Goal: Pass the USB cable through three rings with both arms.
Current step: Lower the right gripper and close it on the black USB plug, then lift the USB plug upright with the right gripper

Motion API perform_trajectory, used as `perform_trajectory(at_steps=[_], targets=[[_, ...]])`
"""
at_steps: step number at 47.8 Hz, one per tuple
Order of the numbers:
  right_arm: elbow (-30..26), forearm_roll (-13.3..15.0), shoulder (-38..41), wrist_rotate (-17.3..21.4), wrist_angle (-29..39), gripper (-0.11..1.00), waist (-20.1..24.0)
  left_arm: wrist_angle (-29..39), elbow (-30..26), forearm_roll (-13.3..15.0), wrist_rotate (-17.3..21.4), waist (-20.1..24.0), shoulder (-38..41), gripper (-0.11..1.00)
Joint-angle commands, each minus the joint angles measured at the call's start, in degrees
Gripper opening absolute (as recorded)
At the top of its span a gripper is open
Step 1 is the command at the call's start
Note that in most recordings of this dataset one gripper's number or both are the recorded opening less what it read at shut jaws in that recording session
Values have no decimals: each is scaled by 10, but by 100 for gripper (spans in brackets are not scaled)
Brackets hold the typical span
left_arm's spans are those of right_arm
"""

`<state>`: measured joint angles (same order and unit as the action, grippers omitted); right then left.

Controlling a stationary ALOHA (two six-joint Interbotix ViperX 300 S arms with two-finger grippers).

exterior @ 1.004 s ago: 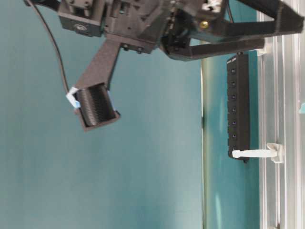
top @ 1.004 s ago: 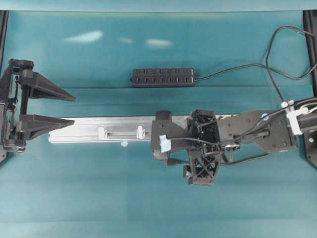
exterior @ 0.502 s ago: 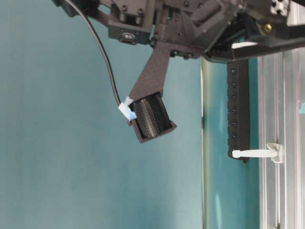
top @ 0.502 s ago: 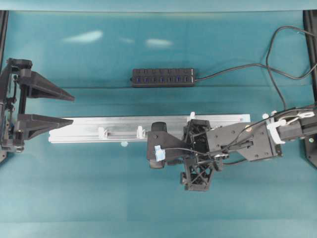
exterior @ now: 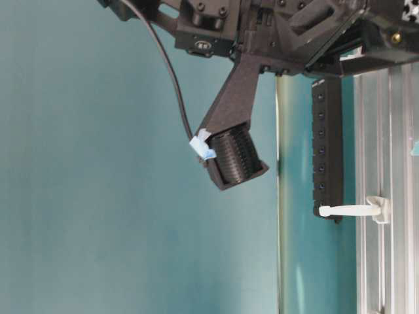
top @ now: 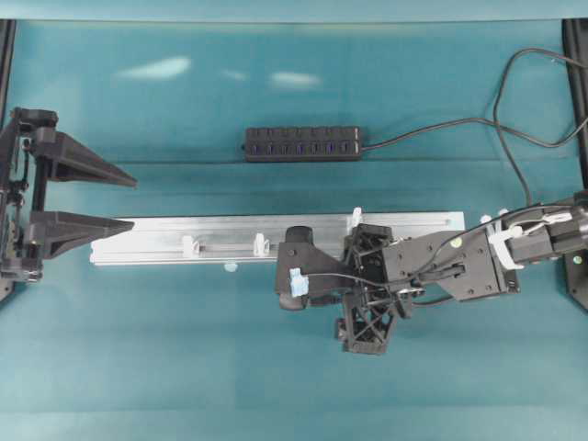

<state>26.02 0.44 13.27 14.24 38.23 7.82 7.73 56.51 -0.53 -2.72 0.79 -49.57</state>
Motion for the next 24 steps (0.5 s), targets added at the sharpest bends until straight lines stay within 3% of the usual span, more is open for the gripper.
perform_trajectory(at_steps=[1, 24], targets=[[-3, 2, -4, 5, -4, 59, 1, -4, -6, -2, 1, -1, 0, 68], [-3, 33, -1, -9, -16, 58, 1, -4, -5, -3, 1, -1, -1, 68]])
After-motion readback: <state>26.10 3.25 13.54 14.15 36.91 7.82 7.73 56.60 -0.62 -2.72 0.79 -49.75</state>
